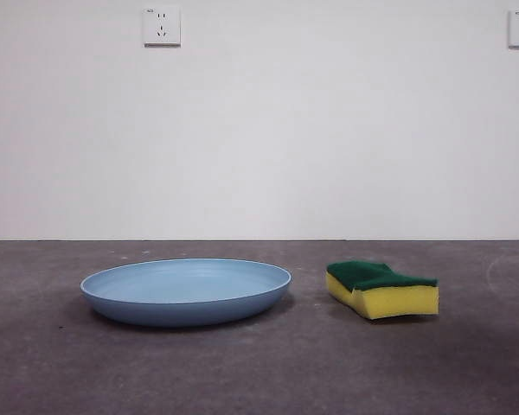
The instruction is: Pick up the plate,pick up the cloth,clean the plate with the cloth
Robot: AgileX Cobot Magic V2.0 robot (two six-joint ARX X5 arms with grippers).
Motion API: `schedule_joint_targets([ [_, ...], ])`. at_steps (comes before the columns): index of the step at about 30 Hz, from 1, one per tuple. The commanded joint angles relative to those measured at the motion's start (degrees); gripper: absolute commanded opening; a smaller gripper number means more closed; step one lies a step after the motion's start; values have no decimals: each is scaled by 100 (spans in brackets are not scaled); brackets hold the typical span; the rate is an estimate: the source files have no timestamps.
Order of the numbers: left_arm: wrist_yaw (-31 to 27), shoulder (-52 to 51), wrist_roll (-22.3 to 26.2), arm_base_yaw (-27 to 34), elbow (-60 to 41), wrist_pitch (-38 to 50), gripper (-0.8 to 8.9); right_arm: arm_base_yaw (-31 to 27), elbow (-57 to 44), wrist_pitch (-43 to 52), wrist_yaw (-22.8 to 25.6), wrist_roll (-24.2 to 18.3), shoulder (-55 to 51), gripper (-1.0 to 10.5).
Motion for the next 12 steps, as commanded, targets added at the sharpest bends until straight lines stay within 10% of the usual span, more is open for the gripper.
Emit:
schedule_joint_targets([
  [1, 37, -15, -225, 15, -70, 33, -5, -11, -37, -42, -13, 341, -17, 0],
  [12, 190, 605, -756, 15, 820, -667, -8, -11, 1025, -96, -9, 761, 966, -10],
])
